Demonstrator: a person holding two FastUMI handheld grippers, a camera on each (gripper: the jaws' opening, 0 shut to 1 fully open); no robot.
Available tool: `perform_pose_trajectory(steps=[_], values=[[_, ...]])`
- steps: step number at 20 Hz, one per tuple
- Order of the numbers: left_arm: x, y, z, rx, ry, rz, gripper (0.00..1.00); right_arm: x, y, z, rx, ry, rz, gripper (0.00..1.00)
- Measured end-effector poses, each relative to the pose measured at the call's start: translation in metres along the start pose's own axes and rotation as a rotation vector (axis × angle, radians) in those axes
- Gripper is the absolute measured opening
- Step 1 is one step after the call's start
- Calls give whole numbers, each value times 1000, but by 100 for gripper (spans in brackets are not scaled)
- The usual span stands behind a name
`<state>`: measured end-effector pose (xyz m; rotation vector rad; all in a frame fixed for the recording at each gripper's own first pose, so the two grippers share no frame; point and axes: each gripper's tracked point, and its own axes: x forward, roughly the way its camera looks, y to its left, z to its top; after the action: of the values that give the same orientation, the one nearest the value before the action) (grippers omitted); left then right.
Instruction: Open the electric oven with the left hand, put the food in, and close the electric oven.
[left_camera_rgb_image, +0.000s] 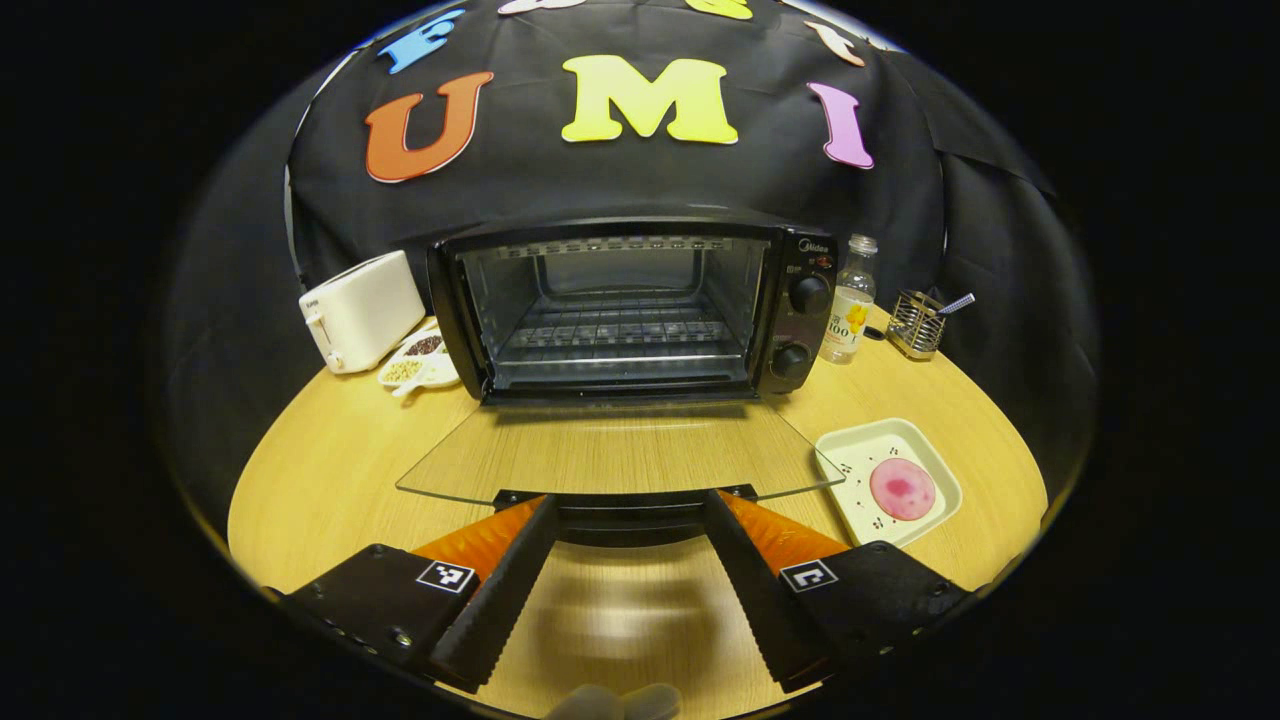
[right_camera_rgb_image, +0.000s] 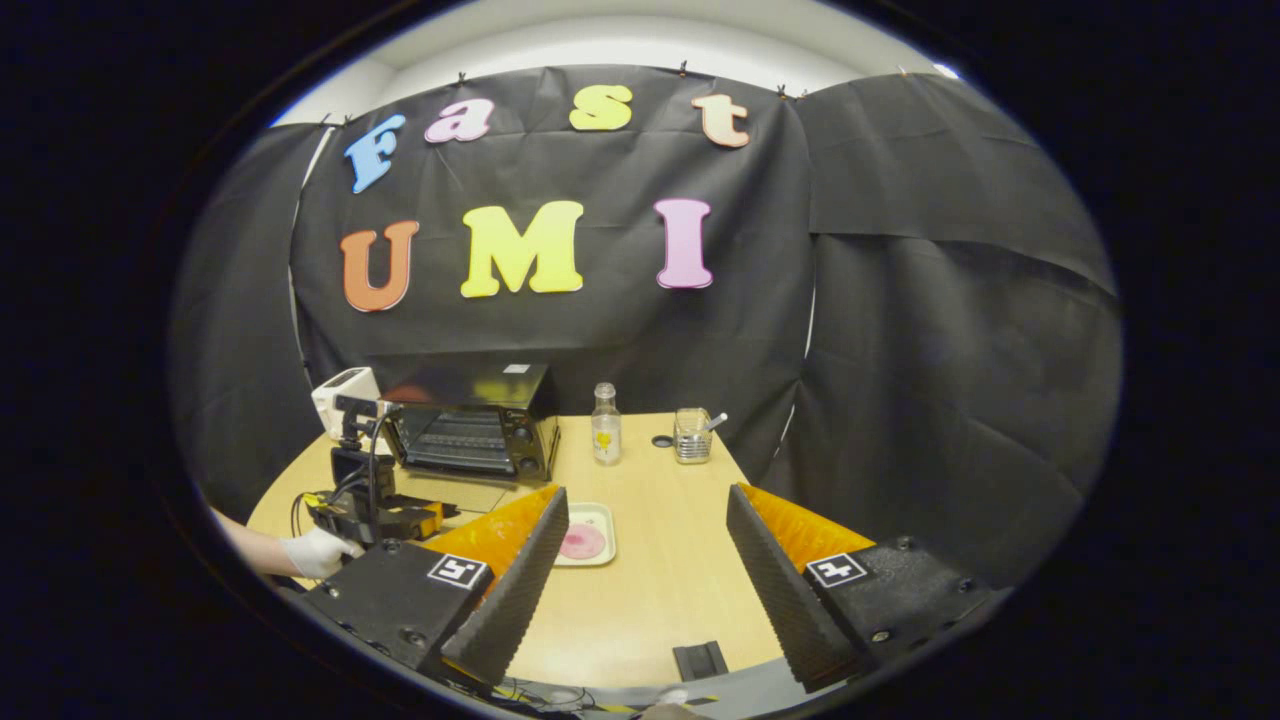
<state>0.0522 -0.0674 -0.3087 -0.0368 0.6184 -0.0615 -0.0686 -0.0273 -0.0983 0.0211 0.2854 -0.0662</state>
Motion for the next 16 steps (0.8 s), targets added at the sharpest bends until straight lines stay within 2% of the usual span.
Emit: perform_pose_trajectory(steps=[10,11,12,16], values=[[16,0,-32,-36,133,0,95,3,-4,-7,5,14,-11,100],[17,0,-34,-35,146,0,100,4,-4,-9,9,17,-12,100],[16,-1,-36,-35,162,0,95,5,-4,-9,13,20,-12,100],[16,-1,-36,-29,190,-3,96,9,-1,-19,33,34,1,100]])
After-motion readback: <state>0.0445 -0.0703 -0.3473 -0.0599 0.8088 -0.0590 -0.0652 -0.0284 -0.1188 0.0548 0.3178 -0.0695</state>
